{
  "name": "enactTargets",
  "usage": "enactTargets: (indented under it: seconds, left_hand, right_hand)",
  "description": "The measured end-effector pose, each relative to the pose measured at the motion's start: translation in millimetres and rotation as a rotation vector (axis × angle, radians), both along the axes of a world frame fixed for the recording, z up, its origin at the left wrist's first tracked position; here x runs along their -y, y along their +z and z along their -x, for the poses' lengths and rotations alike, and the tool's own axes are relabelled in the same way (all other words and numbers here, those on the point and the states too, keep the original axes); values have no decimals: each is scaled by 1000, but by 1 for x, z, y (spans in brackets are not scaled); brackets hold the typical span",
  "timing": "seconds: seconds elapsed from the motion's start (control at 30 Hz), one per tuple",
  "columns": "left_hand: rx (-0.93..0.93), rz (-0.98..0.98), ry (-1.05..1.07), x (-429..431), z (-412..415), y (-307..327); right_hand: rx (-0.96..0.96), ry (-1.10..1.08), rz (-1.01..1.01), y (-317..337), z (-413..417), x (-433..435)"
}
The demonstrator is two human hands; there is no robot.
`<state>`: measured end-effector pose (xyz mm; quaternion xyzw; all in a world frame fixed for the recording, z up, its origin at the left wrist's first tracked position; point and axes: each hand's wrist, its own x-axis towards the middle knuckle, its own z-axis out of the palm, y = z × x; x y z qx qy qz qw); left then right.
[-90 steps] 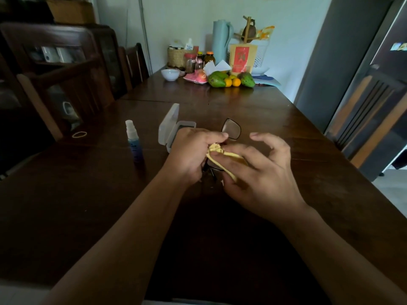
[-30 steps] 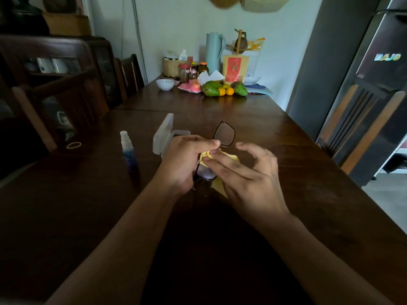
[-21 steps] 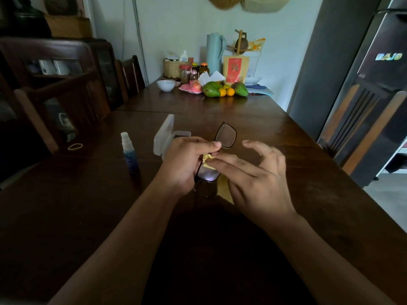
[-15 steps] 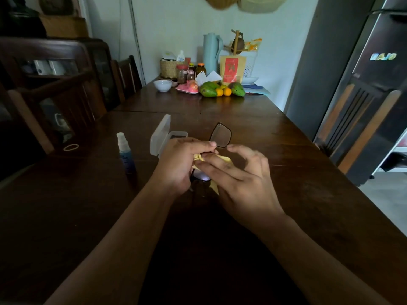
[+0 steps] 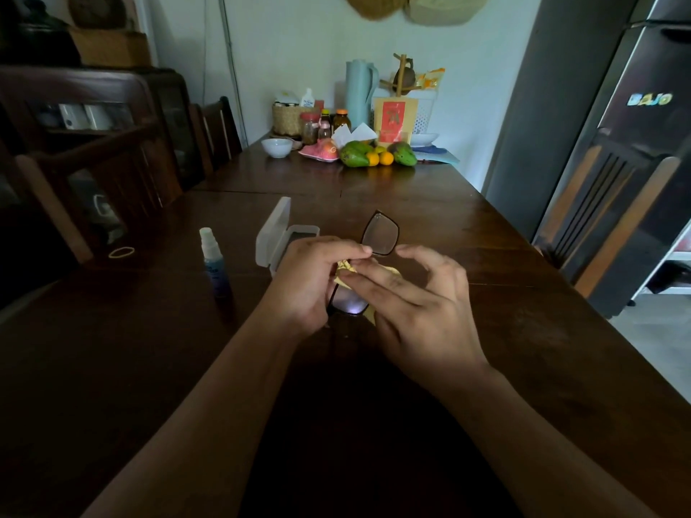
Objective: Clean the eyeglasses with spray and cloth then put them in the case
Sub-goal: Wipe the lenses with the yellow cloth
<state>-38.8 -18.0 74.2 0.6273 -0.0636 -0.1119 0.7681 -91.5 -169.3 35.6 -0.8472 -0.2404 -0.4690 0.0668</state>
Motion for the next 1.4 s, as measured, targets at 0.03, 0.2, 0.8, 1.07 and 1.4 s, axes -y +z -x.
enactTargets:
  seconds: [0.03, 0.2, 0.8, 1.07, 1.4]
  left_hand:
    - [-8, -2, -11, 0, 0, 0]
    - [-27, 34, 2, -2, 3, 4]
    - [20, 127, 56, 0, 1, 2]
    - [-3, 166, 43, -2, 2, 5]
    - [-5, 92, 15, -5, 0, 3]
  right_hand:
    - [-8, 2, 2, 0, 0, -1]
    - [0, 9, -16, 2, -1, 7]
    - [-70, 112, -114, 0, -2, 15]
    - [-33, 161, -61, 0, -1, 21]
    - [-42, 199, 18, 1, -1, 27]
